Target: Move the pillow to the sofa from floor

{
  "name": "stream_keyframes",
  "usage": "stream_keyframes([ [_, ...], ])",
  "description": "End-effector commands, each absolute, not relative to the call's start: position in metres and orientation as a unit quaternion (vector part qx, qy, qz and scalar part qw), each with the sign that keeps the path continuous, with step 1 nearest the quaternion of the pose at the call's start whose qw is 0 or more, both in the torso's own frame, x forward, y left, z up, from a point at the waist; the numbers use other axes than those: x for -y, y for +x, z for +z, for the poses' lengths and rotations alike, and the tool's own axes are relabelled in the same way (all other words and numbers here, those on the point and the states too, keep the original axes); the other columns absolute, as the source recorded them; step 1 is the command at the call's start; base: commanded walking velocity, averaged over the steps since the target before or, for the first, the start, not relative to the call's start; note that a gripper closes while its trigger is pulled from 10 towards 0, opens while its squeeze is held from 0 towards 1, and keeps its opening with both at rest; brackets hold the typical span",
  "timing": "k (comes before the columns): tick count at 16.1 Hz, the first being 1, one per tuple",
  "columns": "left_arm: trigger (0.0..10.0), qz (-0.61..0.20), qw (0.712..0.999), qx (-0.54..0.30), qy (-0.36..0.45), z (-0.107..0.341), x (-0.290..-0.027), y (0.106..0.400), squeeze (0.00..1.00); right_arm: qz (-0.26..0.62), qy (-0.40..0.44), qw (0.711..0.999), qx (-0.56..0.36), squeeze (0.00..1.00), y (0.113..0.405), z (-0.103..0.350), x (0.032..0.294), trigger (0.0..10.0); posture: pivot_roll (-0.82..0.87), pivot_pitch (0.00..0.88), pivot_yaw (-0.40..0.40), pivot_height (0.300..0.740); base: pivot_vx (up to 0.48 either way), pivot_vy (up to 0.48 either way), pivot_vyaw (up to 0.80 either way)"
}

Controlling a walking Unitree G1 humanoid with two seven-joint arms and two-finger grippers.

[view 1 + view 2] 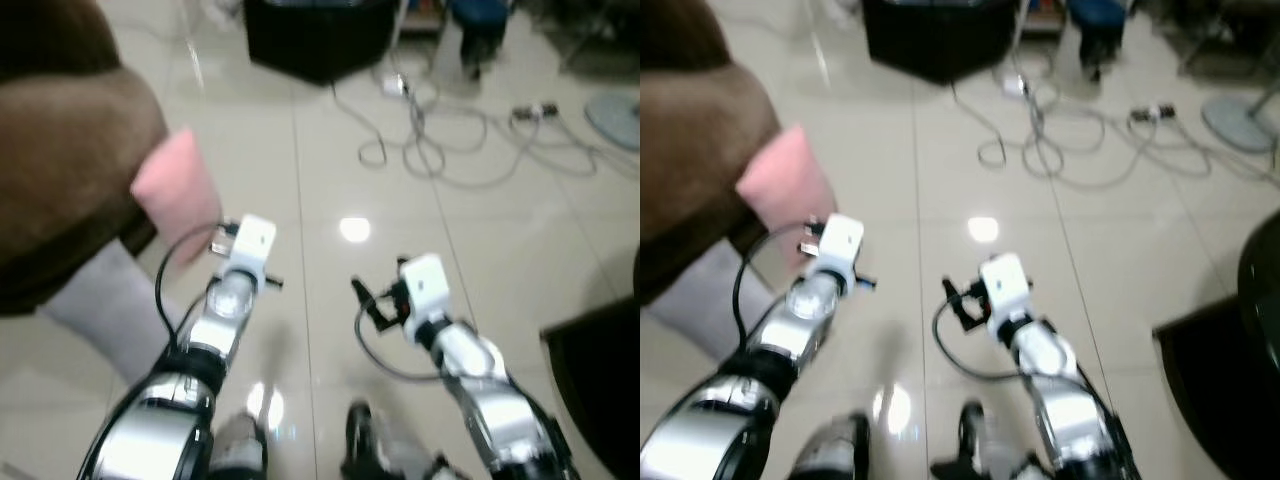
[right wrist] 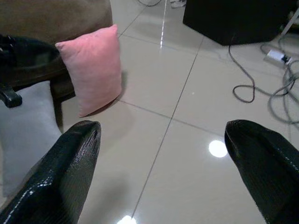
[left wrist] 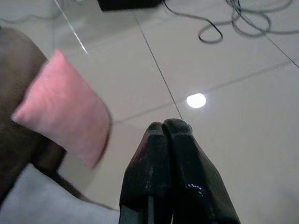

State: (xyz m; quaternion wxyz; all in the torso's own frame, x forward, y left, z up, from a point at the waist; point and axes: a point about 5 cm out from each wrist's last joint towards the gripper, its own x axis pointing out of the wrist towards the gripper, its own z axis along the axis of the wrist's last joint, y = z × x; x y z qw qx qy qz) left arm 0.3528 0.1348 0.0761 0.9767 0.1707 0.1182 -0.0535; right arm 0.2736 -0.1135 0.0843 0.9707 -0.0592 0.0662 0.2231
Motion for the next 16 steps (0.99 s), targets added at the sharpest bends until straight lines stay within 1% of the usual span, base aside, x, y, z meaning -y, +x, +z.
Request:
stream_keyframes([
  [1, 10.0, -0.06, 0.973, -0.128, 0.18, 0.0712, -0.1297, 0.3503, 0.0, 0.22, -0.065, 0.971, -0.069, 0.0, 0.2709, 0.082, 0.1158, 10.0, 0.08, 0.246, -0.077, 0.74, 0.48, 0.0, 0.0],
  [9, 10.0, -0.065, 0.97, -0.134, 0.191, 0.0685, -0.1305, 0.3497, 0.0, 0.22, -0.066, 0.971, -0.065, 0.0, 0.2685, 0.0801, 0.1125, 10.0, 0.07, 0.248, -0.069, 0.74, 0.465, 0.0, 0.0],
  [16, 10.0, -0.077, 0.966, -0.136, 0.207, 0.0679, -0.1286, 0.3501, 0.0, 0.206, -0.069, 0.974, -0.068, 0.0, 0.2719, 0.0776, 0.1137, 10.0, 0.07, 0.245, -0.061, 0.74, 0.461, 0.0, 0.0],
])
